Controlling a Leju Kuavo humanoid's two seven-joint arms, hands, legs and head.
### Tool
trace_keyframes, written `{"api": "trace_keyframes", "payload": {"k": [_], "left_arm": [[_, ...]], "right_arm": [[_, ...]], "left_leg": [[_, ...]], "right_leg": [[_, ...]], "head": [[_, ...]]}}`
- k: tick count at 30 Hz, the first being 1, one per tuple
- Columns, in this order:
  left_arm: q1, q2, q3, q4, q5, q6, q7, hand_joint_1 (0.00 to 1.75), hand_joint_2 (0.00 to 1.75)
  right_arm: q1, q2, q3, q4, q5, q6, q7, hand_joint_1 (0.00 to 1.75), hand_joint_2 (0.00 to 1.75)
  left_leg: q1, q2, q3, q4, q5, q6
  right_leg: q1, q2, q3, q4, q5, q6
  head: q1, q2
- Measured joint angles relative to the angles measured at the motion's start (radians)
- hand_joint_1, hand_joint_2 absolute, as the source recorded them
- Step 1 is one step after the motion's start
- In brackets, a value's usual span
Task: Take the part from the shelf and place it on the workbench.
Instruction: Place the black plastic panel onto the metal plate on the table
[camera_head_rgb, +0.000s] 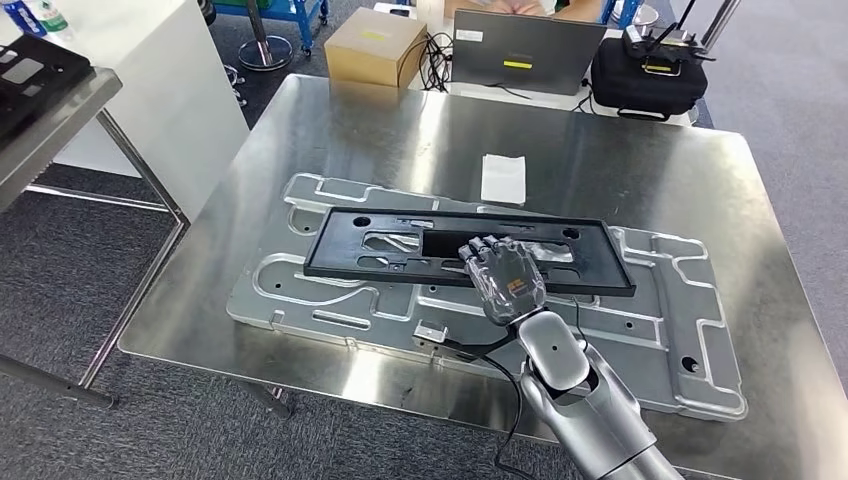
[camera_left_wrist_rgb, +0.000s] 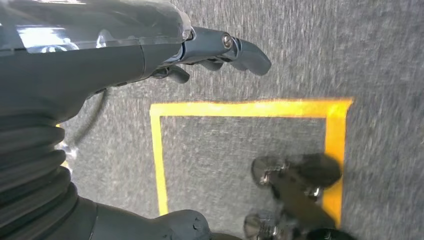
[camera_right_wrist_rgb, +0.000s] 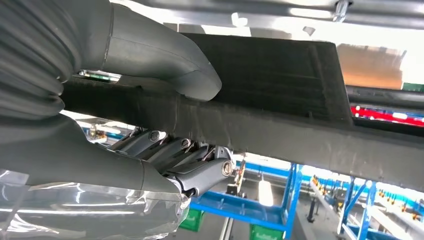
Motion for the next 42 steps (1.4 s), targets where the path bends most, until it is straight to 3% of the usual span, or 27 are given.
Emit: {"api": "trace_keyframes", "payload": {"k": [1,2,3,5,7,10,12,16,17,18,20,22,23,26,27,28,30,31,32,33,34,35,37,39,42], "left_arm": [[0.0,0.0,0.0,0.0,0.0,0.0,0.0,0.0,1.75],[0.001,0.0,0.0,0.0,0.0,0.0,0.0,0.0,1.75],[0.002,0.0,0.0,0.0,0.0,0.0,0.0,0.0,1.75],[0.003,0.0,0.0,0.0,0.0,0.0,0.0,0.0,1.75],[0.001,-0.002,0.0,0.002,0.0,-0.001,0.001,0.0,1.75],[-0.001,-0.002,0.0,0.003,0.0,-0.001,0.001,0.0,1.75],[-0.002,0.0,0.0,0.003,0.0,0.0,0.001,0.0,1.75],[-0.003,0.001,0.0,0.003,0.0,0.002,0.004,0.0,1.75],[-0.002,0.002,0.0,0.003,0.0,0.003,0.006,0.0,1.75],[-0.001,0.002,0.0,0.003,0.0,0.004,0.007,0.0,1.75],[0.0,0.005,0.0,0.003,0.0,0.004,0.008,0.0,1.75],[-0.002,0.006,0.0,0.003,0.0,0.002,0.008,0.0,1.75],[-0.002,0.007,0.0,0.003,0.0,0.0,0.009,0.0,1.75],[0.0,0.008,0.001,0.003,0.0,-0.013,0.007,0.0,0.44],[-0.001,0.009,0.001,0.003,0.0,-0.019,0.006,0.0,0.0],[-0.002,0.009,0.001,0.003,0.0,-0.027,0.004,0.0,0.0],[-0.002,0.011,0.0,0.003,0.001,-0.038,0.002,0.0,0.0],[-0.002,0.012,0.0,0.003,0.002,-0.043,0.002,0.0,0.0],[-0.001,0.012,0.0,0.003,0.003,-0.046,0.001,0.0,0.0],[-0.001,0.013,0.0,0.003,0.004,-0.047,0.001,0.0,0.0],[-0.001,0.013,0.0,0.003,0.006,-0.049,0.002,0.0,0.0],[-0.001,0.013,0.0,0.003,0.008,-0.049,0.002,0.0,0.0],[-0.001,0.012,0.0,0.004,0.009,-0.05,0.002,0.0,0.0],[-0.001,0.011,0.001,0.005,0.01,-0.051,0.002,0.0,0.0],[-0.001,0.013,0.001,0.005,0.011,-0.051,0.001,0.0,0.0]], "right_arm": [[0.002,0.0,0.0,0.002,0.0,0.0,0.0,1.75,1.75],[0.004,0.0,0.0,0.005,0.0,0.0,-0.001,1.75,1.75],[0.005,0.0,0.0,0.007,0.0,0.0,-0.001,1.75,1.75],[0.005,0.0,-0.001,0.01,0.0,0.0,-0.002,1.75,1.75],[0.003,0.0,-0.002,0.012,-0.001,0.0,-0.002,1.75,1.75],[0.003,0.002,-0.004,0.014,-0.001,-0.001,-0.003,1.75,1.75],[0.001,0.003,-0.007,0.015,-0.002,-0.001,-0.003,1.75,1.75],[0.0,0.008,-0.008,0.019,-0.005,-0.001,-0.004,1.75,1.75],[0.0,0.009,-0.008,0.023,-0.005,-0.001,-0.005,1.75,1.75],[0.001,0.011,-0.008,0.027,-0.006,-0.001,-0.005,1.75,1.75],[-0.001,0.016,-0.008,0.035,-0.007,-0.001,-0.006,0.87,1.75],[-0.005,0.02,-0.009,0.04,-0.009,-0.001,-0.006,0.0,1.75],[-0.008,0.022,-0.009,0.043,-0.011,-0.001,-0.007,0.0,1.75],[-0.02,0.027,-0.013,0.055,-0.016,-0.002,-0.01,0.0,1.75],[-0.025,0.028,-0.015,0.058,-0.018,-0.002,-0.011,0.0,1.75],[-0.029,0.028,-0.017,0.06,-0.02,-0.002,-0.012,0.0,1.75],[-0.033,0.028,-0.019,0.065,-0.024,-0.002,-0.013,0.0,1.75],[-0.031,0.028,-0.02,0.067,-0.026,-0.003,-0.014,0.0,1.75],[-0.028,0.028,-0.021,0.069,-0.028,-0.004,-0.015,0.0,1.75],[-0.026,0.028,-0.022,0.071,-0.03,-0.004,-0.016,0.0,1.75],[-0.024,0.028,-0.023,0.072,-0.031,-0.006,-0.016,0.0,1.75],[-0.025,0.028,-0.025,0.072,-0.032,-0.007,-0.017,0.0,1.75],[-0.026,0.028,-0.027,0.072,-0.033,-0.009,-0.017,0.0,1.75],[-0.026,0.028,-0.029,0.072,-0.034,-0.01,-0.017,0.0,1.75],[-0.025,0.029,-0.031,0.072,-0.034,-0.012,-0.019,0.0,1.75]], "left_leg": [[0.0,-0.001,0.006,0.0,-0.007,0.0],[-0.001,-0.001,0.014,0.001,-0.014,-0.001],[-0.001,-0.002,0.024,0.001,-0.022,-0.002],[-0.002,-0.002,0.047,0.001,-0.04,-0.005],[-0.003,-0.003,0.056,0.002,-0.053,-0.014],[-0.005,-0.002,0.063,0.006,-0.063,-0.031],[-0.004,0.0,0.05,0.05,-0.081,-0.04],[0.004,0.001,-0.084,0.277,-0.167,-0.055],[0.005,0.001,-0.101,0.289,-0.162,-0.058],[0.006,0.001,-0.101,0.264,-0.136,-0.06],[0.007,0.001,-0.06,0.136,-0.046,-0.062],[0.004,0.002,-0.028,0.037,-0.007,-0.056],[0.002,0.002,-0.024,0.023,-0.006,-0.048],[0.002,0.001,-0.022,0.019,0.003,-0.027],[0.003,0.001,-0.02,0.016,0.004,-0.022],[0.004,0.001,-0.02,0.014,0.005,-0.017],[0.002,0.002,-0.019,0.014,0.004,-0.01],[0.001,0.002,-0.019,0.014,0.003,-0.008],[-0.001,0.001,-0.018,0.014,0.002,-0.007],[-0.003,0.001,-0.017,0.014,0.001,-0.006],[-0.006,0.0,-0.015,0.014,0.001,-0.005],[-0.008,-0.001,-0.012,0.014,0.0,-0.005],[-0.012,-0.001,-0.01,0.015,-0.003,-0.009],[-0.012,0.0,-0.01,0.014,-0.004,-0.017],[-0.011,0.001,-0.012,0.024,-0.016,-0.034]], "right_leg": [[-0.001,0.0,-0.033,0.034,-0.012,0.002],[-0.002,0.0,-0.051,0.036,-0.004,0.002],[-0.002,0.0,-0.05,0.003,0.028,0.001],[0.0,-0.001,-0.013,-0.128,0.128,-0.008],[0.007,-0.003,0.013,-0.222,0.175,-0.019],[0.009,-0.004,0.024,-0.242,0.179,-0.037],[0.002,-0.005,0.041,-0.249,0.176,-0.047],[0.002,-0.005,0.06,-0.251,0.16,-0.058],[0.002,-0.004,0.065,-0.25,0.155,-0.057],[0.002,-0.003,0.072,-0.249,0.149,-0.056],[0.0,-0.002,0.086,-0.246,0.137,-0.049],[0.001,-0.001,0.091,-0.242,0.128,-0.039],[0.002,-0.001,0.09,-0.241,0.126,-0.034],[0.003,-0.001,0.089,-0.235,0.115,-0.017],[0.002,-0.002,0.081,-0.215,0.099,-0.012],[0.002,-0.002,0.063,-0.174,0.074,-0.008],[0.0,-0.003,-0.003,-0.042,0.011,-0.005],[0.0,-0.003,-0.035,0.017,-0.008,-0.004],[0.0,-0.003,-0.054,0.048,-0.008,-0.006],[0.0,-0.003,-0.054,0.039,0.011,-0.008],[0.002,-0.003,-0.035,-0.008,0.045,-0.013],[0.004,-0.003,-0.001,-0.08,0.085,-0.021],[0.012,-0.005,0.055,-0.201,0.131,-0.035],[0.019,-0.006,0.068,-0.236,0.136,-0.04],[0.011,-0.007,0.076,-0.255,0.149,-0.048]], "head": [[0.0,0.0],[0.0,0.0],[0.0,0.0],[0.0,0.0],[-0.003,0.0],[-0.005,0.0],[-0.008,0.0],[-0.013,0.0],[-0.014,0.0],[-0.014,0.0],[-0.015,0.0],[-0.017,0.0],[-0.017,0.0],[-0.017,0.0],[-0.016,0.0],[-0.015,0.0],[-0.013,0.0],[-0.013,0.0],[-0.013,0.0],[-0.013,0.0],[-0.013,0.0],[-0.013,0.0],[-0.014,0.0],[-0.015,0.0],[-0.016,0.0]]}}
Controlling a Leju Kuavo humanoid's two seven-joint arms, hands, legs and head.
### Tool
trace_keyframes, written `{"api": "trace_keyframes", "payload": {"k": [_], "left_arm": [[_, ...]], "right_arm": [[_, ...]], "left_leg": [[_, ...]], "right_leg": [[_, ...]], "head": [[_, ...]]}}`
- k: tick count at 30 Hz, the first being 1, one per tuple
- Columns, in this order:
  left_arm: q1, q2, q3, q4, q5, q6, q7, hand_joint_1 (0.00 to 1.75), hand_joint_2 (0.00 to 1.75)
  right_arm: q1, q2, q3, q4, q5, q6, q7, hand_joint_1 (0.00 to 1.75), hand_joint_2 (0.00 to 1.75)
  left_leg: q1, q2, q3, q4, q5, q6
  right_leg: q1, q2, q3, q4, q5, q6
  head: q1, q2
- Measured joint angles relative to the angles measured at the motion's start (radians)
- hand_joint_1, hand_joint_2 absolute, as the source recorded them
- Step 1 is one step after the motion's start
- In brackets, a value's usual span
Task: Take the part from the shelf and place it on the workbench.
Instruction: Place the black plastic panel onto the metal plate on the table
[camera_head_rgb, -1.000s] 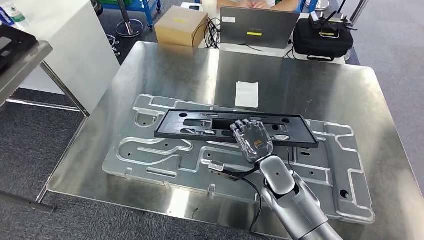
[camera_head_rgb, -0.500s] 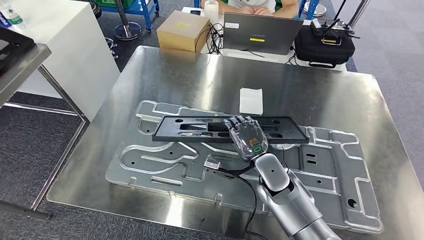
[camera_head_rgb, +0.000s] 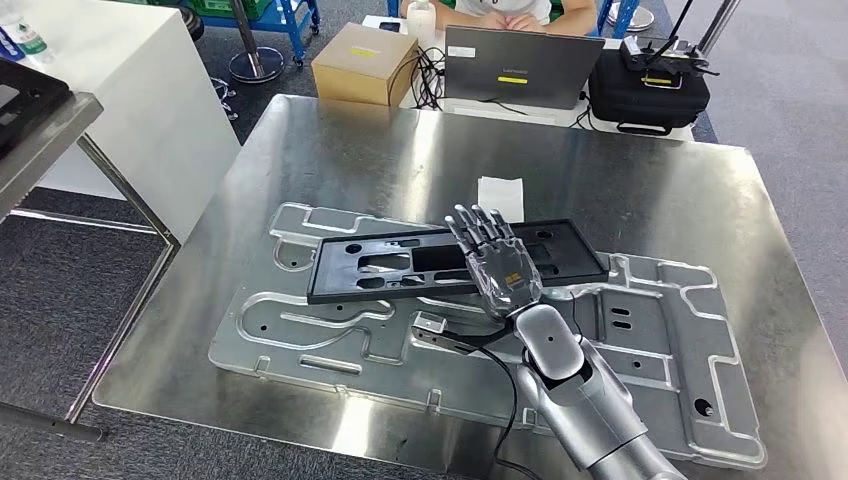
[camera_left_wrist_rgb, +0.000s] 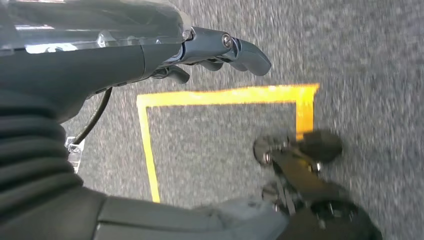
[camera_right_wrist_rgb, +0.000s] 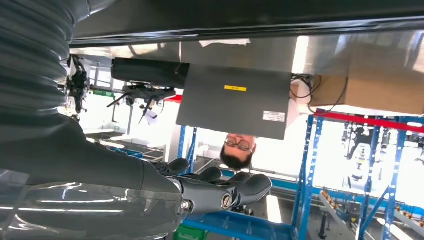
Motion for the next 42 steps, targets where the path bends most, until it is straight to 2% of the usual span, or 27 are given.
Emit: {"api": "trace_keyframes", "payload": {"k": [2,4,5,6,7,9,11,14,15,17,19,20,21,22,24,26,27,30,31,32,34,35,36,37,39,41,42], "left_arm": [[0.0,0.001,0.001,0.0,0.002,-0.005,-0.001,0.0,0.0],[0.001,0.001,0.003,0.001,0.008,-0.015,-0.003,0.0,0.0],[0.002,0.001,0.005,0.001,0.012,-0.02,-0.004,0.0,0.0],[0.002,0.001,0.008,0.001,0.015,-0.025,-0.005,0.0,0.0],[0.003,0.001,0.01,0.001,0.017,-0.029,-0.007,0.0,0.0],[0.002,0.002,0.014,0.001,0.019,-0.036,-0.011,0.0,0.0],[0.0,0.002,0.016,0.001,0.019,-0.04,-0.014,0.0,0.0],[0.001,0.002,0.018,0.002,0.02,-0.048,-0.016,0.0,0.0],[0.001,0.001,0.018,0.002,0.02,-0.05,-0.016,0.0,0.0],[0.0,0.0,0.019,0.002,0.02,-0.053,-0.017,0.0,0.0],[-0.001,0.0,0.019,0.002,0.02,-0.054,-0.018,0.0,0.0],[-0.001,0.0,0.019,0.002,0.021,-0.054,-0.018,0.0,0.0],[-0.001,0.0,0.019,0.002,0.021,-0.054,-0.018,0.0,0.0],[-0.001,0.0,0.019,0.002,0.021,-0.054,-0.018,0.0,0.0],[-0.001,-0.001,0.019,0.002,0.021,-0.054,-0.018,0.0,0.0],[-0.001,-0.004,0.019,0.002,0.02,-0.055,-0.018,0.0,0.0],[-0.001,-0.005,0.019,0.002,0.02,-0.055,-0.019,0.0,0.0],[-0.001,-0.006,0.019,0.002,0.02,-0.055,-0.021,0.0,0.0],[0.0,-0.006,0.019,0.002,0.02,-0.055,-0.021,0.0,0.0],[0.0,-0.006,0.02,0.002,0.02,-0.055,-0.021,0.0,0.0],[0.001,-0.007,0.02,0.002,0.019,-0.055,-0.022,0.0,0.0],[0.001,-0.007,0.02,0.002,0.019,-0.056,-0.022,0.0,0.0],[0.001,-0.007,0.02,0.002,0.019,-0.056,-0.023,0.0,0.0],[0.001,-0.008,0.02,0.002,0.019,-0.056,-0.023,0.0,0.0],[0.0,-0.008,0.02,0.002,0.019,-0.056,-0.023,0.0,0.0],[-0.003,-0.008,0.02,0.002,0.019,-0.055,-0.023,0.0,0.0],[-0.004,-0.008,0.02,0.002,0.019,-0.055,-0.024,0.0,0.0]], "right_arm": [[0.0,0.002,0.0,0.0,0.0,-0.002,-0.002,0.0,1.75],[0.003,0.003,0.0,0.002,0.0,-0.004,-0.004,0.0,1.75],[0.006,0.003,0.0,0.002,0.0,-0.004,-0.005,0.0,1.75],[0.009,0.003,0.0,0.003,0.0,-0.004,-0.006,0.0,1.75],[0.011,0.003,0.0,0.003,0.0,-0.004,-0.006,0.0,1.75],[0.013,0.003,-0.001,0.003,0.0,-0.004,-0.007,0.0,1.75],[0.013,0.003,-0.001,0.002,0.0,-0.004,-0.007,0.0,1.75],[0.013,0.002,-0.002,0.002,0.0,-0.004,-0.008,0.0,1.75],[0.013,0.002,-0.003,0.001,0.0,-0.004,-0.008,0.0,1.75],[0.013,0.002,-0.005,0.001,0.0,-0.004,-0.008,0.0,1.75],[0.015,0.002,-0.008,0.0,0.0,-0.004,-0.008,0.0,1.75],[0.016,0.002,-0.009,0.0,0.0,-0.004,-0.008,0.0,1.75],[0.017,0.002,-0.009,0.0,0.0,-0.004,-0.008,0.0,1.75],[0.018,0.002,-0.01,0.0,0.0,-0.004,-0.008,0.0,1.75],[0.017,0.001,-0.011,-0.001,0.0,-0.004,-0.008,0.0,1.75],[0.015,0.001,-0.013,-0.005,0.0,-0.004,-0.008,0.0,1.75],[0.013,0.001,-0.014,-0.007,0.0,-0.004,-0.008,0.0,1.75],[0.011,0.001,-0.014,-0.008,0.0,-0.001,-0.008,0.0,1.75],[0.01,0.001,-0.015,-0.008,0.0,0.001,-0.009,0.0,1.75],[0.01,0.001,-0.015,-0.008,0.0,0.003,-0.009,0.0,1.75],[0.01,0.002,-0.015,-0.008,0.0,0.007,-0.009,0.0,1.75],[0.011,0.002,-0.015,-0.007,0.0,0.008,-0.009,0.0,1.75],[0.011,0.002,-0.015,-0.006,0.0,0.009,-0.009,0.0,1.75],[0.012,0.002,-0.015,-0.006,0.0,0.01,-0.009,0.0,1.75],[0.012,0.002,-0.015,-0.006,0.0,0.01,-0.01,0.0,1.75],[0.012,0.001,-0.015,-0.007,0.0,0.009,-0.01,0.0,1.75],[0.012,0.001,-0.015,-0.008,0.0,0.008,-0.01,0.0,1.75]], "left_leg": [[0.004,0.0,-0.03,0.078,-0.056,-0.01],[0.011,0.0,-0.08,0.205,-0.124,-0.02],[0.014,0.001,-0.094,0.245,-0.138,-0.024],[0.017,0.001,-0.092,0.251,-0.134,-0.028],[0.019,0.001,-0.07,0.218,-0.112,-0.03],[0.022,0.001,0.002,0.089,-0.058,-0.03],[0.019,-0.001,0.042,0.009,-0.032,-0.022],[0.016,-0.001,0.037,0.0,-0.018,0.0],[0.016,0.001,0.033,-0.002,-0.011,0.008],[0.019,0.004,0.018,-0.008,0.006,0.024],[0.017,0.005,-0.005,-0.008,0.022,0.029],[0.016,0.006,-0.017,-0.008,0.03,0.029],[0.015,0.006,-0.029,-0.008,0.039,0.029],[0.014,0.006,-0.04,-0.007,0.047,0.028],[0.013,0.005,-0.057,-0.007,0.064,0.023],[0.012,0.004,-0.065,-0.008,0.08,0.014],[0.012,0.005,-0.066,-0.01,0.089,0.008],[0.014,0.003,-0.073,-0.016,0.102,-0.011],[0.013,0.002,-0.083,-0.001,0.078,-0.016],[0.014,0.001,-0.096,0.034,0.035,-0.02],[0.016,0.001,-0.123,0.152,-0.071,-0.027],[0.017,0.002,-0.13,0.212,-0.101,-0.03],[0.018,0.002,-0.125,0.25,-0.106,-0.033],[0.018,0.002,-0.104,0.256,-0.091,-0.034],[0.018,0.002,-0.015,0.168,-0.051,-0.032],[0.015,0.001,0.08,0.038,-0.06,-0.023],[0.012,0.001,0.103,-0.001,-0.071,-0.016]], "right_leg": [[-0.007,-0.003,0.005,-0.01,0.01,-0.006],[-0.007,-0.005,0.001,-0.007,0.012,-0.009],[-0.008,-0.005,-0.003,-0.004,0.012,-0.009],[-0.008,-0.005,-0.007,0.0,0.012,-0.008],[-0.009,-0.005,-0.011,0.005,0.012,-0.008],[-0.01,-0.004,-0.019,0.017,0.01,-0.001],[-0.008,-0.002,-0.027,0.027,0.011,0.012],[-0.009,0.0,-0.034,0.029,0.018,0.033],[-0.011,0.001,-0.038,0.037,0.008,0.039],[-0.015,0.002,-0.065,0.106,-0.058,0.047],[-0.015,0.002,-0.107,0.234,-0.147,0.054],[-0.015,0.002,-0.119,0.285,-0.17,0.056],[-0.015,0.002,-0.115,0.305,-0.171,0.056],[-0.015,0.002,-0.091,0.288,-0.154,0.054],[-0.012,0.002,0.004,0.162,-0.107,0.042],[-0.004,0.002,0.087,0.037,-0.092,0.03],[0.0,0.002,0.104,0.006,-0.094,0.027],[-0.002,0.0,0.09,-0.013,-0.068,0.011],[-0.006,-0.002,0.08,-0.018,-0.053,0.003],[-0.009,-0.004,0.067,-0.023,-0.037,-0.003],[-0.007,-0.006,0.036,-0.023,-0.011,-0.009],[-0.006,-0.007,0.02,-0.02,0.0,-0.009],[-0.005,-0.008,0.004,-0.017,0.011,-0.008],[-0.005,-0.009,-0.014,-0.011,0.02,-0.005],[-0.006,-0.009,-0.047,0.004,0.036,0.001],[-0.005,-0.009,-0.069,0.018,0.049,0.012],[-0.005,-0.01,-0.073,0.022,0.055,0.018]], "head": [[-0.004,0.0],[-0.007,0.0],[-0.007,0.0],[-0.007,0.0],[-0.008,0.0],[-0.008,0.0],[-0.007,0.0],[-0.007,0.0],[-0.006,0.0],[-0.002,0.0],[0.003,0.0],[0.003,0.0],[0.003,0.0],[0.003,0.0],[0.003,0.0],[0.002,0.0],[0.004,0.0],[0.009,0.0],[0.007,0.0],[0.004,0.0],[-0.001,0.0],[-0.001,0.0],[-0.001,0.0],[-0.001,0.0],[-0.002,0.0],[-0.001,0.0],[-0.002,0.0]]}}
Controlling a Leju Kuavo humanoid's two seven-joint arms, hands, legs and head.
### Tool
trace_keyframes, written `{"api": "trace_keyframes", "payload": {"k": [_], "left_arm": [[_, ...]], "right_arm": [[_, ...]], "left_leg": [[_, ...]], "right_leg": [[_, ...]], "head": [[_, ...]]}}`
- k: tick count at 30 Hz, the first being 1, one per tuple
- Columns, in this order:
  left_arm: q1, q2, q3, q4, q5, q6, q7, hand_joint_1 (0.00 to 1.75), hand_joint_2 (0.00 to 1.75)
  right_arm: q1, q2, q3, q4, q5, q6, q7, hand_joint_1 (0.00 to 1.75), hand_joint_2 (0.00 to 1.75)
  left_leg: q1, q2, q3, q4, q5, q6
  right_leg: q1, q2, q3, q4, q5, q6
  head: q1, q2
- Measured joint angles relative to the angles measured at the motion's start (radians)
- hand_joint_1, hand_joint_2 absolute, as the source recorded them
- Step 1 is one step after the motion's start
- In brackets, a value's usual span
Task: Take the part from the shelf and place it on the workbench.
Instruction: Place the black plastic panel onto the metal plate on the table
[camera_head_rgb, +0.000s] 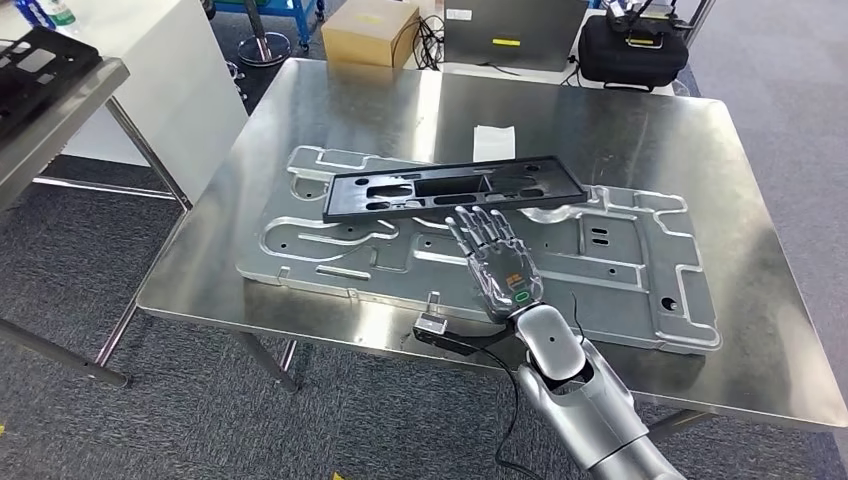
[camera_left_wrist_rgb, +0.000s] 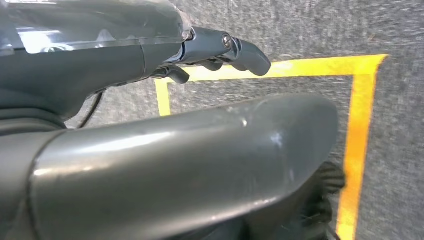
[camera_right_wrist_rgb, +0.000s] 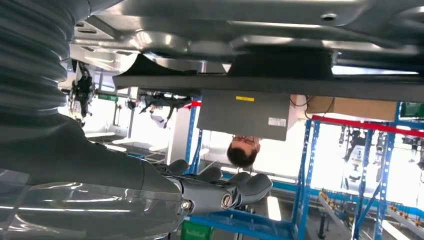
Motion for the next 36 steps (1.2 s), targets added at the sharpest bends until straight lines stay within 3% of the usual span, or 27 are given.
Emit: {"api": "trace_keyframes", "payload": {"k": [3,4,6,8,9,10,11,12,13,15,16,18,19,20,21,23,24,25,26,27,28,30,31,33,34,35,36], "left_arm": [[0.0,-0.002,0.0,0.0,0.0,0.001,0.0,0.0,0.0],[-0.001,-0.003,0.0,0.0,0.001,0.001,0.0,0.0,0.0],[-0.002,-0.005,0.0,0.001,0.001,0.002,0.0,0.0,0.0],[-0.002,-0.005,0.0,0.001,0.002,0.002,0.0,0.0,0.0],[-0.001,-0.005,0.0,0.001,0.002,0.003,0.0,0.0,0.0],[-0.001,-0.005,0.0,0.001,0.002,0.003,0.0,0.0,0.0],[-0.001,-0.005,0.0,0.001,0.002,0.003,0.0,0.0,0.0],[-0.001,-0.005,0.001,0.001,0.003,0.003,0.001,0.0,0.0],[-0.001,-0.007,0.001,0.001,0.004,0.003,0.001,0.0,0.0],[-0.001,-0.01,0.003,0.001,0.009,0.006,0.003,0.0,0.0],[0.0,-0.012,0.004,0.001,0.012,0.008,0.003,0.0,0.0],[0.001,-0.012,0.009,0.001,0.017,0.013,0.005,0.0,0.0],[0.003,-0.012,0.012,0.001,0.02,0.016,0.006,0.0,0.0],[0.004,-0.012,0.015,0.001,0.022,0.019,0.007,0.0,0.0],[0.007,-0.012,0.019,0.001,0.024,0.021,0.008,0.0,0.0],[0.009,-0.012,0.024,0.001,0.029,0.023,0.009,0.0,0.0],[0.01,-0.013,0.025,0.001,0.031,0.024,0.009,0.0,0.0],[0.01,-0.013,0.027,0.001,0.034,0.025,0.009,0.0,0.0],[0.01,-0.014,0.03,0.001,0.037,0.027,0.009,0.0,0.0],[0.011,-0.014,0.033,0.001,0.04,0.029,0.009,0.0,0.0],[0.011,-0.014,0.036,0.001,0.042,0.032,0.009,0.0,0.0],[0.01,-0.014,0.042,0.001,0.046,0.037,0.009,0.0,0.0],[0.01,-0.015,0.045,0.001,0.049,0.038,0.009,0.0,0.0],[0.012,-0.017,0.052,0.001,0.056,0.041,0.008,0.0,0.0],[0.012,-0.02,0.055,0.001,0.059,0.041,0.007,0.0,0.0],[0.013,-0.021,0.058,0.001,0.061,0.042,0.007,0.0,0.0],[0.014,-0.023,0.061,0.001,0.063,0.042,0.007,0.0,0.0]], "right_arm": [[0.003,0.0,0.0,-0.001,0.0,-0.01,0.0,0.0,1.75],[0.005,-0.001,-0.001,-0.001,-0.001,-0.014,0.001,0.0,1.75],[0.009,-0.002,-0.002,-0.002,-0.001,-0.02,0.002,0.0,1.75],[0.015,-0.002,-0.002,-0.003,-0.002,-0.023,0.002,0.0,1.75],[0.018,-0.002,-0.002,-0.003,-0.002,-0.025,0.003,0.0,1.75],[0.022,-0.002,-0.002,-0.003,-0.002,-0.028,0.003,0.0,1.75],[0.024,-0.002,-0.002,-0.004,-0.001,-0.033,0.004,0.0,1.75],[0.026,-0.002,-0.002,-0.007,-0.001,-0.038,0.005,0.0,1.31],[0.027,-0.002,-0.002,-0.013,-0.001,-0.046,0.008,0.0,0.87],[0.037,-0.001,-0.003,-0.035,0.0,-0.068,0.016,0.0,0.0],[0.047,0.0,-0.005,-0.049,0.0,-0.083,0.021,0.0,0.0],[0.078,0.002,-0.01,-0.081,-0.001,-0.111,0.03,0.0,0.0],[0.1,0.004,-0.012,-0.102,-0.001,-0.126,0.035,0.0,0.0],[0.125,0.006,-0.015,-0.126,-0.001,-0.14,0.039,0.0,0.0],[0.151,0.008,-0.017,-0.152,-0.001,-0.153,0.043,0.0,0.0],[0.202,0.01,-0.022,-0.2,0.0,-0.176,0.048,0.0,0.0],[0.229,0.01,-0.026,-0.221,0.004,-0.189,0.05,0.0,0.44],[0.258,0.01,-0.032,-0.243,0.01,-0.205,0.052,0.0,0.87],[0.29,0.01,-0.039,-0.266,0.019,-0.222,0.053,0.0,1.31],[0.32,0.01,-0.047,-0.29,0.028,-0.237,0.054,0.0,1.31],[0.349,0.01,-0.055,-0.315,0.035,-0.248,0.054,0.0,0.87],[0.398,0.01,-0.072,-0.355,0.044,-0.255,0.054,0.0,0.0],[0.423,0.01,-0.08,-0.373,0.043,-0.259,0.054,0.0,0.0],[0.479,0.009,-0.099,-0.4,0.024,-0.272,0.053,0.0,0.0],[0.511,0.008,-0.108,-0.41,0.008,-0.279,0.051,0.0,0.44],[0.541,0.007,-0.116,-0.418,-0.006,-0.285,0.048,0.0,0.87],[0.565,0.006,-0.123,-0.425,-0.016,-0.29,0.046,0.0,1.31]], "left_leg": [[-0.003,0.002,-0.008,-0.019,0.013,0.024],[-0.002,0.004,-0.016,-0.021,0.025,0.034],[0.001,0.009,-0.041,-0.024,0.051,0.047],[0.0,0.01,-0.075,-0.023,0.078,0.051],[-0.001,0.01,-0.094,-0.022,0.091,0.05],[-0.002,0.01,-0.112,-0.02,0.104,0.049],[-0.003,0.01,-0.129,-0.019,0.116,0.047],[-0.004,0.01,-0.144,-0.017,0.127,0.046],[-0.006,0.01,-0.156,-0.015,0.137,0.043],[-0.007,0.009,-0.167,-0.016,0.157,0.034],[-0.006,0.009,-0.168,-0.019,0.167,0.029],[-0.002,0.008,-0.168,-0.027,0.184,0.016],[-0.001,0.006,-0.174,-0.021,0.173,0.01],[0.0,0.005,-0.183,0.001,0.141,0.006],[0.001,0.004,-0.195,0.043,0.091,0.002],[0.003,0.004,-0.22,0.17,-0.014,-0.007],[0.005,0.004,-0.223,0.227,-0.036,-0.011],[0.007,0.004,-0.216,0.263,-0.033,-0.015],[0.009,0.004,-0.194,0.267,-0.01,-0.018],[0.012,0.004,-0.154,0.236,0.017,-0.02],[0.014,0.004,-0.1,0.176,0.025,-0.02],[0.012,0.001,-0.004,0.04,-0.001,-0.014],[0.009,0.0,0.019,0.001,-0.02,-0.008],[0.005,0.0,0.019,-0.014,-0.016,0.011],[0.005,0.002,0.014,-0.016,-0.007,0.02],[0.006,0.004,0.005,-0.019,0.005,0.03],[0.008,0.007,-0.008,-0.022,0.018,0.038]], "right_leg": [[-0.003,0.001,-0.005,0.0,0.016,0.02],[-0.004,0.003,-0.011,0.011,-0.002,0.026],[-0.008,0.008,-0.039,0.088,-0.093,0.037],[-0.009,0.008,-0.07,0.216,-0.185,0.045],[-0.01,0.008,-0.073,0.264,-0.197,0.047],[-0.01,0.008,-0.061,0.282,-0.187,0.046],[-0.009,0.008,-0.032,0.266,-0.161,0.044],[-0.007,0.009,0.016,0.216,-0.136,0.037],[-0.004,0.009,0.077,0.142,-0.128,0.028],[0.004,0.008,0.174,0.005,-0.145,0.012],[0.007,0.007,0.195,-0.031,-0.154,0.007],[0.008,0.004,0.191,-0.047,-0.138,-0.003],[0.006,0.002,0.184,-0.052,-0.125,-0.01],[0.004,0.0,0.174,-0.057,-0.11,-0.018],[0.001,-0.003,0.162,-0.06,-0.096,-0.024],[0.001,-0.004,0.128,-0.055,-0.072,-0.028],[0.001,-0.005,0.11,-0.051,-0.061,-0.026],[0.001,-0.006,0.09,-0.045,-0.051,-0.024],[0.0,-0.008,0.07,-0.037,-0.042,-0.021],[-0.001,-0.009,0.05,-0.028,-0.034,-0.017],[-0.002,-0.01,0.032,-0.017,-0.027,-0.012],[-0.002,-0.008,0.007,0.003,-0.015,-0.001],[-0.001,-0.008,0.002,0.007,-0.008,0.006],[-0.002,-0.007,0.002,0.006,0.006,0.02],[-0.005,-0.004,-0.001,0.011,-0.001,0.027],[-0.007,-0.001,-0.008,0.028,-0.028,0.032],[-0.009,0.003,-0.02,0.062,-0.072,0.037]], "head": [[-0.005,0.0],[-0.004,0.0],[0.0,0.0],[0.002,0.0],[0.002,0.0],[0.002,0.0],[0.002,0.0],[0.002,0.0],[0.002,0.0],[0.001,0.0],[0.003,0.0],[0.008,0.0],[0.01,0.0],[0.007,0.0],[0.005,0.0],[0.0,0.0],[0.0,0.0],[0.0,0.0],[0.0,0.0],[0.0,0.0],[0.0,0.0],[0.0,0.0],[0.0,0.0],[-0.001,0.0],[-0.002,0.0],[0.0,0.0],[0.002,0.0]]}}
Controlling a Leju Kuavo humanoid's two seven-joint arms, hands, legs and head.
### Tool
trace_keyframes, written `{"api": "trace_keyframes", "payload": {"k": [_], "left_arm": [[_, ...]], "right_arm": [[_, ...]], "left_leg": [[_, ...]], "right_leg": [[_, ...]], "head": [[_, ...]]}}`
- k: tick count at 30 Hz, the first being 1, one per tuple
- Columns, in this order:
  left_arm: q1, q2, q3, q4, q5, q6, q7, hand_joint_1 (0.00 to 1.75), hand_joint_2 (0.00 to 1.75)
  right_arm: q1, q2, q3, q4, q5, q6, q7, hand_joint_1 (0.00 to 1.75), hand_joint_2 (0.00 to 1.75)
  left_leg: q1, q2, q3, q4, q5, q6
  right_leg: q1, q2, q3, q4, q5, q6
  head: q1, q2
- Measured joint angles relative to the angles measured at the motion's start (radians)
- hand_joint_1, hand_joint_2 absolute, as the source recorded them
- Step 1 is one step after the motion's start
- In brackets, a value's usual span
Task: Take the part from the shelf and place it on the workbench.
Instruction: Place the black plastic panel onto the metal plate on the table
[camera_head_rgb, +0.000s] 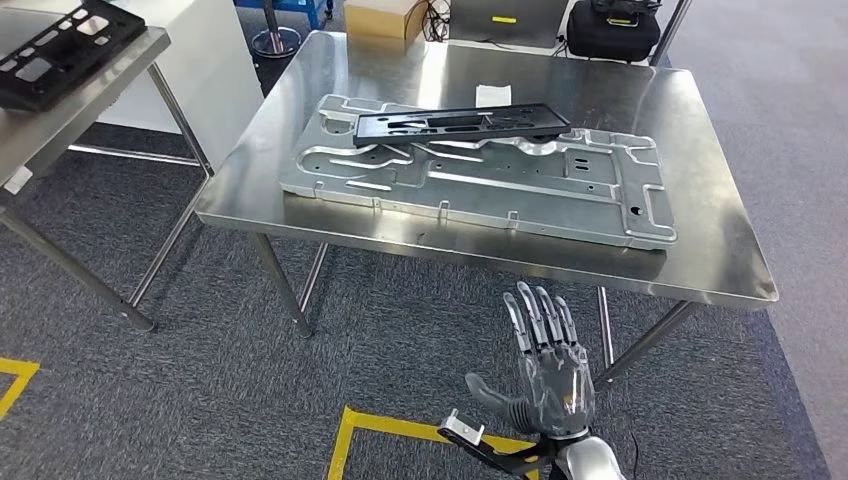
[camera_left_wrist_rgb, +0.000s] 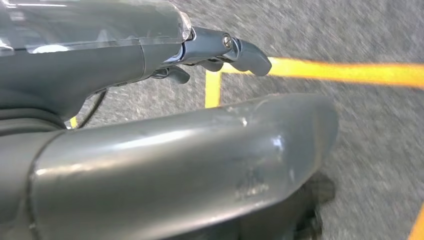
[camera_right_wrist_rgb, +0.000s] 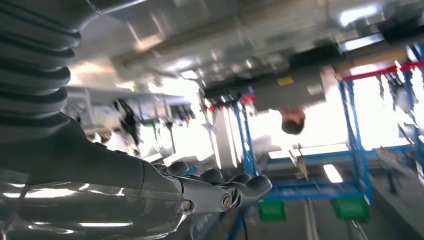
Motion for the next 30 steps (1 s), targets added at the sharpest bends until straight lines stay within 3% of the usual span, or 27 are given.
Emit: {"api": "trace_keyframes", "payload": {"k": [1,2,3,4,5,6,7,8,10,11,13,14,16,17,18,19,20,22,23,25,26,28,29,30], "left_arm": [[0.0,-0.001,0.003,0.0,0.001,0.0,0.0,0.0,0.0],[0.0,-0.001,0.005,0.0,0.004,0.001,-0.001,0.0,0.0],[0.001,-0.001,0.008,0.0,0.007,0.001,-0.001,0.0,0.0],[0.001,-0.002,0.012,0.0,0.012,0.002,-0.002,0.0,0.0],[0.002,-0.004,0.016,0.0,0.018,0.003,-0.003,0.0,0.0],[0.004,-0.006,0.021,0.0,0.023,0.006,-0.003,0.0,0.0],[0.006,-0.009,0.027,0.0,0.028,0.01,-0.004,0.0,0.0],[0.009,-0.012,0.032,0.0,0.031,0.014,-0.004,0.0,0.0],[0.013,-0.018,0.042,0.0,0.034,0.02,-0.004,0.0,0.0],[0.015,-0.02,0.047,0.0,0.035,0.021,-0.004,0.0,0.0],[0.016,-0.022,0.058,0.0,0.035,0.023,-0.002,0.0,0.0],[0.016,-0.023,0.062,0.0,0.035,0.024,-0.002,0.0,0.0],[0.02,-0.024,0.068,0.0,0.035,0.026,0.0,0.0,0.0],[0.023,-0.025,0.069,0.0,0.034,0.026,0.001,0.0,0.0],[0.026,-0.026,0.071,0.0,0.033,0.026,0.002,0.0,0.0],[0.028,-0.026,0.073,0.0,0.033,0.027,0.002,0.0,0.0],[0.027,-0.027,0.075,0.0,0.033,0.027,0.002,0.0,0.0],[0.025,-0.026,0.08,0.0,0.032,0.028,0.002,0.0,0.0],[0.023,-0.026,0.082,0.0,0.032,0.029,0.002,0.0,0.0],[0.019,-0.026,0.086,0.0,0.032,0.03,0.001,0.0,0.0],[0.018,-0.026,0.088,-0.001,0.031,0.03,0.0,0.0,0.0],[0.018,-0.026,0.091,-0.001,0.03,0.03,-0.001,0.0,0.0],[0.019,-0.027,0.093,-0.001,0.029,0.031,-0.002,0.0,0.0],[0.019,-0.028,0.095,-0.001,0.029,0.032,-0.003,0.0,0.0]], "right_arm": [[0.016,-0.001,-0.005,-0.004,-0.013,-0.003,-0.005,0.0,1.31],[0.029,-0.002,-0.01,-0.008,-0.043,-0.006,-0.016,0.0,0.87],[0.044,-0.003,-0.016,-0.011,-0.101,-0.008,-0.036,0.0,0.44],[0.064,-0.003,-0.024,-0.012,-0.19,-0.008,-0.068,0.0,0.0],[0.088,0.0,-0.034,-0.011,-0.31,-0.001,-0.116,0.0,0.0],[0.115,0.007,-0.049,-0.007,-0.448,0.013,-0.181,0.0,0.0],[0.139,0.02,-0.074,0.005,-0.585,0.033,-0.258,0.0,0.0],[0.161,0.041,-0.113,0.025,-0.706,0.061,-0.341,0.0,0.0],[0.176,0.096,-0.233,0.103,-0.834,0.149,-0.5,0.0,0.0],[0.165,0.124,-0.313,0.172,-0.843,0.208,-0.569,0.0,0.0],[0.122,0.176,-0.514,0.358,-0.802,0.31,-0.687,0.0,0.0],[0.102,0.199,-0.619,0.449,-0.779,0.334,-0.732,0.0,0.0],[0.074,0.234,-0.806,0.596,-0.735,0.346,-0.789,0.0,0.0],[0.062,0.247,-0.875,0.649,-0.712,0.35,-0.799,0.0,0.0],[0.049,0.261,-0.937,0.692,-0.689,0.358,-0.8,0.0,0.0],[0.037,0.277,-0.989,0.724,-0.666,0.367,-0.797,0.0,0.0],[0.025,0.293,-1.037,0.75,-0.641,0.379,-0.787,0.0,0.0],[-0.002,0.32,-1.133,0.803,-0.6,0.407,-0.742,0.0,0.0],[-0.017,0.33,-1.182,0.832,-0.588,0.418,-0.71,0.0,0.0],[-0.049,0.338,-1.286,0.914,-0.589,0.421,-0.643,0.0,0.0],[-0.065,0.337,-1.338,0.963,-0.596,0.414,-0.611,0.0,0.0],[-0.092,0.327,-1.441,1.064,-0.616,0.391,-0.539,0.0,0.0],[-0.102,0.323,-1.485,1.105,-0.624,0.378,-0.503,0.0,0.0],[-0.11,0.318,-1.524,1.144,-0.629,0.365,-0.465,0.0,0.0]], "left_leg": [[0.0,0.003,-0.015,0.0,0.012,0.005],[-0.001,0.006,-0.031,0.001,0.025,0.007],[-0.001,0.008,-0.048,0.002,0.038,0.007],[-0.002,0.01,-0.065,0.004,0.05,0.007],[-0.002,0.01,-0.082,0.006,0.062,0.005],[-0.002,0.009,-0.098,0.007,0.073,0.003],[-0.002,0.008,-0.11,0.009,0.083,0.0],[-0.004,0.007,-0.119,0.011,0.091,-0.005],[-0.006,0.009,-0.128,0.012,0.11,-0.017],[-0.006,0.011,-0.13,0.009,0.12,-0.024],[-0.004,0.011,-0.136,0.005,0.132,-0.037],[-0.004,0.01,-0.144,0.017,0.112,-0.041],[-0.002,0.006,-0.171,0.096,0.013,-0.049],[0.0,0.006,-0.185,0.16,-0.042,-0.053],[0.001,0.007,-0.195,0.225,-0.078,-0.057],[0.002,0.006,-0.196,0.276,-0.086,-0.059],[0.002,0.006,-0.183,0.3,-0.07,-0.06],[0.001,0.006,-0.106,0.248,-0.014,-0.054],[-0.001,0.004,-0.048,0.178,-0.011,-0.048],[-0.007,0.003,0.047,0.038,-0.042,-0.035],[-0.011,0.003,0.068,-0.001,-0.059,-0.028],[-0.012,0.006,0.062,-0.016,-0.051,-0.012],[-0.011,0.008,0.054,-0.018,-0.04,-0.002],[-0.009,0.011,0.043,-0.021,-0.027,0.006]], "right_leg": [[-0.001,0.003,-0.014,0.051,-0.058,0.004],[-0.001,0.005,-0.027,0.112,-0.109,0.007],[-0.002,0.005,-0.034,0.17,-0.138,0.009],[-0.002,0.005,-0.03,0.21,-0.141,0.01],[-0.002,0.005,-0.013,0.221,-0.121,0.01],[-0.002,0.005,0.022,0.199,-0.09,0.008],[-0.001,0.005,0.074,0.144,-0.067,0.004],[0.002,0.005,0.138,0.064,-0.062,-0.002],[0.007,0.005,0.234,-0.076,-0.087,-0.015],[0.011,0.006,0.253,-0.112,-0.097,-0.02],[0.01,0.004,0.242,-0.126,-0.085,-0.03],[0.008,-0.001,0.232,-0.128,-0.073,-0.038],[0.004,-0.014,0.204,-0.128,-0.049,-0.05],[0.005,-0.017,0.187,-0.125,-0.037,-0.055],[0.006,-0.018,0.169,-0.121,-0.025,-0.056],[0.008,-0.017,0.149,-0.115,-0.014,-0.056],[0.009,-0.016,0.128,-0.107,-0.003,-0.055],[0.01,-0.014,0.089,-0.089,0.014,-0.051],[0.011,-0.013,0.073,-0.079,0.021,-0.047],[0.013,-0.012,0.054,-0.065,0.036,-0.038],[0.012,-0.012,0.05,-0.062,0.044,-0.031],[0.01,-0.012,0.046,-0.063,0.059,-0.017],[0.008,-0.009,0.041,-0.058,0.049,-0.011],[0.007,-0.006,0.032,-0.04,0.019,-0.005]], "head": [[0.002,0.0],[0.004,0.0],[0.005,0.0],[0.005,0.0],[0.005,0.0],[0.005,0.0],[0.005,0.0],[0.006,0.0],[0.007,0.0],[0.007,0.0],[0.005,0.0],[0.004,0.0],[0.001,0.0],[0.001,0.0],[0.0,0.0],[0.0,0.0],[-0.001,0.0],[-0.001,0.0],[-0.001,0.0],[0.0,0.0],[0.0,0.0],[-0.001,0.0],[-0.003,0.0],[-0.002,0.0]]}}
